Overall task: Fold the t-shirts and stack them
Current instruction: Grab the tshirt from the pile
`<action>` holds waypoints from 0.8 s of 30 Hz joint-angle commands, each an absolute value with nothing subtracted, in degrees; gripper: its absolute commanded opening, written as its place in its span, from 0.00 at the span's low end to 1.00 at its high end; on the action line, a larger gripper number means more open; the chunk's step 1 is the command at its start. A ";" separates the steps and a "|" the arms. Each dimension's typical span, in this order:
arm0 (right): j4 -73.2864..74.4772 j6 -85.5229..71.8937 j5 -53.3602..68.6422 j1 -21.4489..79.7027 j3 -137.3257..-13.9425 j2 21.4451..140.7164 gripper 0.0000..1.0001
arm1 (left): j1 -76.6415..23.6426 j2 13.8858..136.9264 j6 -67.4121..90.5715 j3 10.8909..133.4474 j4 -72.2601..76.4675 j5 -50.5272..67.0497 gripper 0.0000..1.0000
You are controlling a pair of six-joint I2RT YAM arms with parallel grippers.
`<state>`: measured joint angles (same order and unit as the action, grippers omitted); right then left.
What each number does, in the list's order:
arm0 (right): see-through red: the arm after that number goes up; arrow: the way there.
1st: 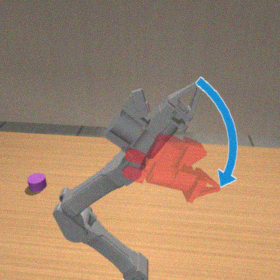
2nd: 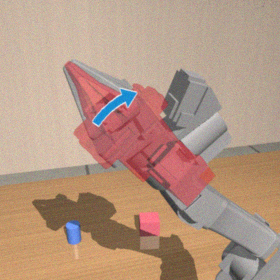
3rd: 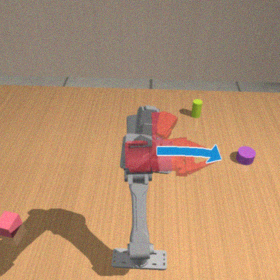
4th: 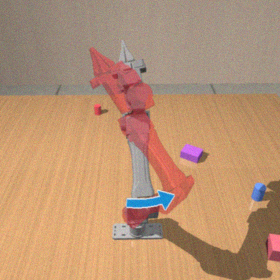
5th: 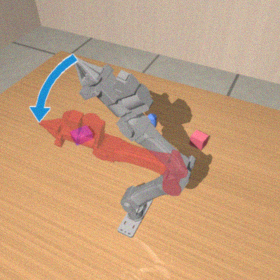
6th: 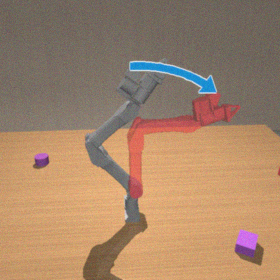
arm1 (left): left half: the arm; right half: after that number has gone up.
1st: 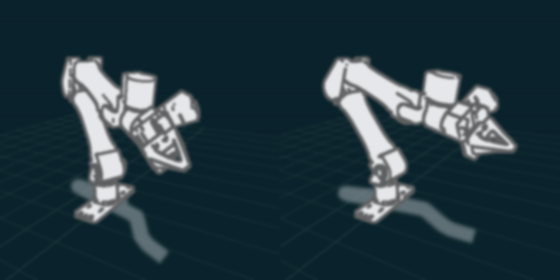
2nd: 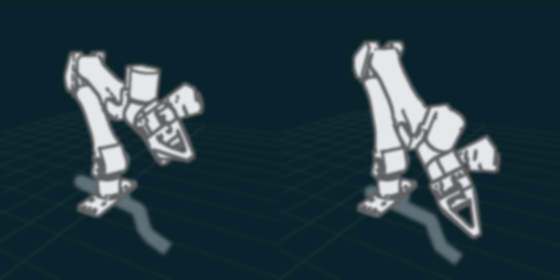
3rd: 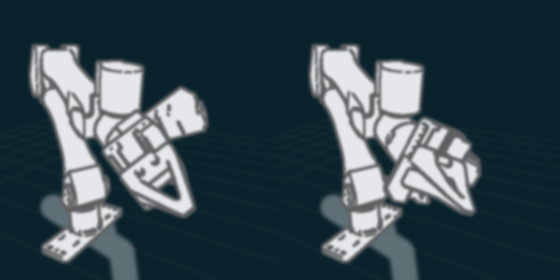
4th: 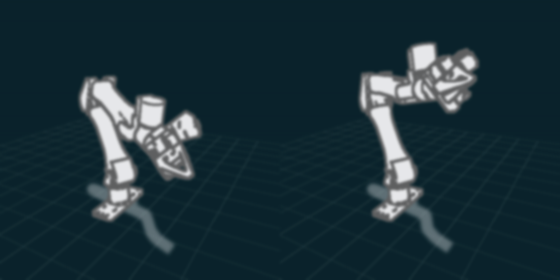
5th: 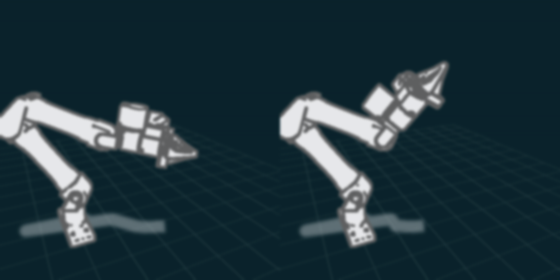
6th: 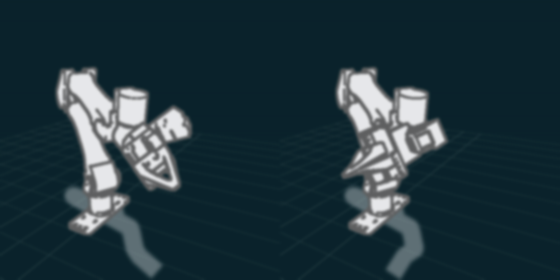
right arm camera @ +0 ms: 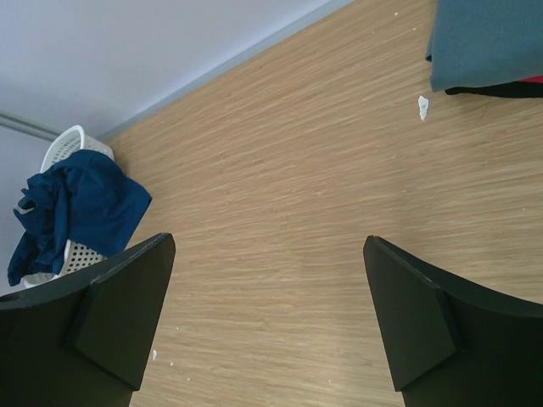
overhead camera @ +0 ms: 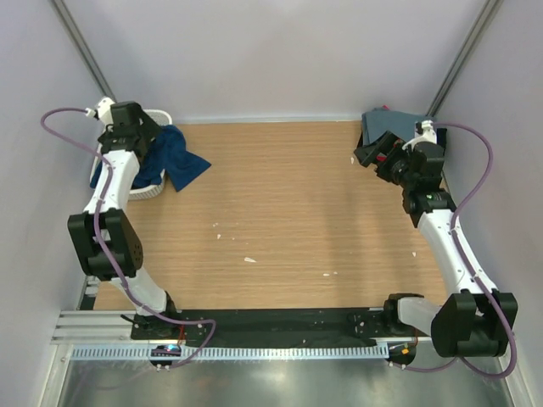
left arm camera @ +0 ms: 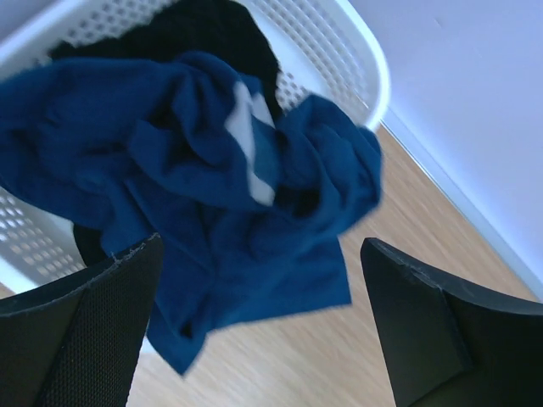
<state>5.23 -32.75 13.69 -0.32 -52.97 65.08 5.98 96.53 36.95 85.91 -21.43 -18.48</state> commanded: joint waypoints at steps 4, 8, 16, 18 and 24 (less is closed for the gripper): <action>1.93 -33.66 14.06 0.00 -54.66 67.76 0.99 | 9.57 104.04 31.92 88.24 -7.49 -21.19 1.00; 4.91 -31.99 13.19 0.00 -57.12 69.52 1.00 | 10.28 108.27 28.75 89.91 -5.45 -17.67 1.00; 7.72 -29.98 10.90 0.00 -59.40 69.78 1.00 | 10.55 111.89 22.43 90.79 -0.27 -11.70 0.43; 9.66 -28.83 9.76 0.00 -60.99 70.05 1.00 | 10.98 111.01 20.23 92.10 -0.35 -11.51 0.00; 12.83 -29.53 7.91 0.00 -62.58 65.85 1.00 | 11.87 101.18 22.94 85.88 2.63 -4.24 0.00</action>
